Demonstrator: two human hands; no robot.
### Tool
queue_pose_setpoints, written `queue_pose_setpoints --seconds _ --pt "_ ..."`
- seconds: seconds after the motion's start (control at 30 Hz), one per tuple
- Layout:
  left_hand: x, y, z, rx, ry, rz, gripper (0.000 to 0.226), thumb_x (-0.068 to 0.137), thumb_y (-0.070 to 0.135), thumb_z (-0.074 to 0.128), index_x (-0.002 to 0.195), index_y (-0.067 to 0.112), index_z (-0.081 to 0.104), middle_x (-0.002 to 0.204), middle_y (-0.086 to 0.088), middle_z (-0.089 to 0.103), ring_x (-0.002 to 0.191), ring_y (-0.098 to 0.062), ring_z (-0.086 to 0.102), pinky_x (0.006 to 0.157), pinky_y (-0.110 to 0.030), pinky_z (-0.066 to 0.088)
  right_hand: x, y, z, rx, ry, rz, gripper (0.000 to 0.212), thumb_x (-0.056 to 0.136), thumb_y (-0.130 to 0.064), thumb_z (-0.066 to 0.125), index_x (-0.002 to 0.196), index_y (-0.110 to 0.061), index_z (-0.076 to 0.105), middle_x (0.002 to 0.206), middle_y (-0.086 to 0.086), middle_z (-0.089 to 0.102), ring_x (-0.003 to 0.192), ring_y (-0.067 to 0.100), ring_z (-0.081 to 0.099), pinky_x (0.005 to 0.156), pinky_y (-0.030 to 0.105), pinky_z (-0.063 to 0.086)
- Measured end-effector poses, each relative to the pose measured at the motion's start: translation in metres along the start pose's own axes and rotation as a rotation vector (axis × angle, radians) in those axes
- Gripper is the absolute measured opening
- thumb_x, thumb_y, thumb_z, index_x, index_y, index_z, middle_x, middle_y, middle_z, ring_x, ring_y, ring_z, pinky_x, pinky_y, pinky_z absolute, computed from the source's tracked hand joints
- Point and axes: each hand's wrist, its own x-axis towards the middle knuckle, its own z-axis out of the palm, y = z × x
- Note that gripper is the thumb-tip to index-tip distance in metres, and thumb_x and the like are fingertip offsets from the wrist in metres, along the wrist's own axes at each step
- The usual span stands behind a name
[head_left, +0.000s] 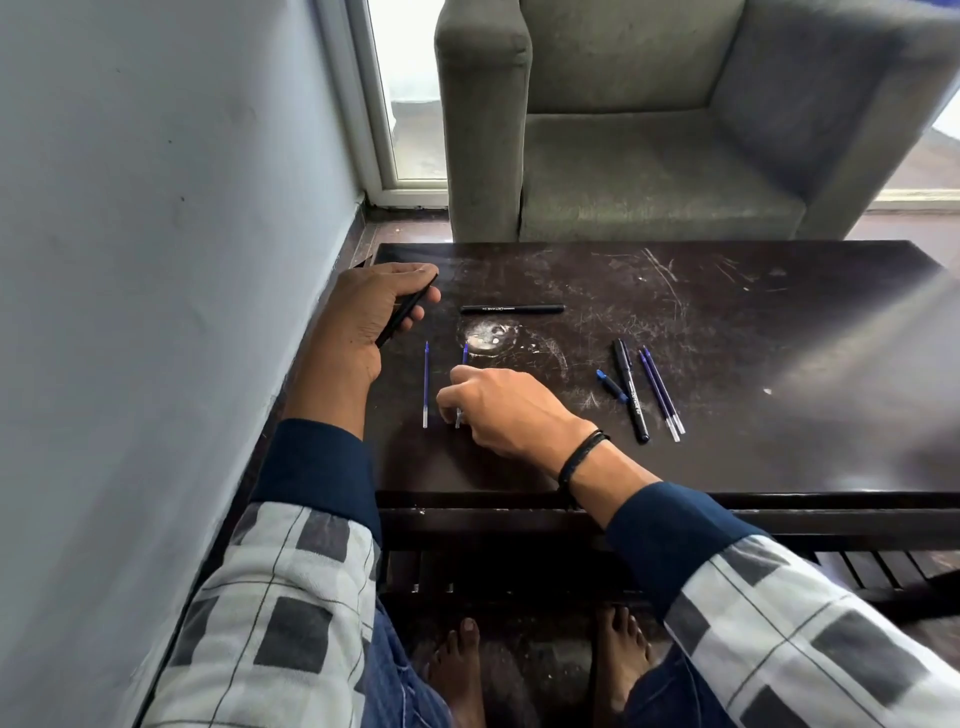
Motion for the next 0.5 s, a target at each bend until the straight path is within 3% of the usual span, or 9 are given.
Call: queue_pose_setpoints --seconds 0.27,0.5 --pt "0.002 0.0 -0.001 0.008 0.0 0.004 0.024 0.086 0.026 0.075 0.102 0.008 0.076 0.074 -0.001 0.074 0.056 -0.008 0.056 0.054 -0.02 0.044 0.0 0.006 0.002 -0.048 0.068 -0.132 0.023 0.089 -0.009 0.059 0.101 -0.028 0.054 0.116 -0.005 0.048 0.092 0.02 0.057 0.059 0.038 0.048" --pt "-0.003 0.0 -0.006 0.07 -0.069 0.022 0.022 0.088 0.025 0.073 0.104 0.011 0.078 0.079 -0.003 0.074 0.059 -0.008 0.057 0.054 -0.019 0.044 -0.001 0.019 -0.021 0.057 0.323 -0.093 0.023 0.091 -0.007 0.055 0.109 -0.022 0.054 0.105 -0.004 0.057 0.093 0.023 0.06 0.058 0.041 0.05"
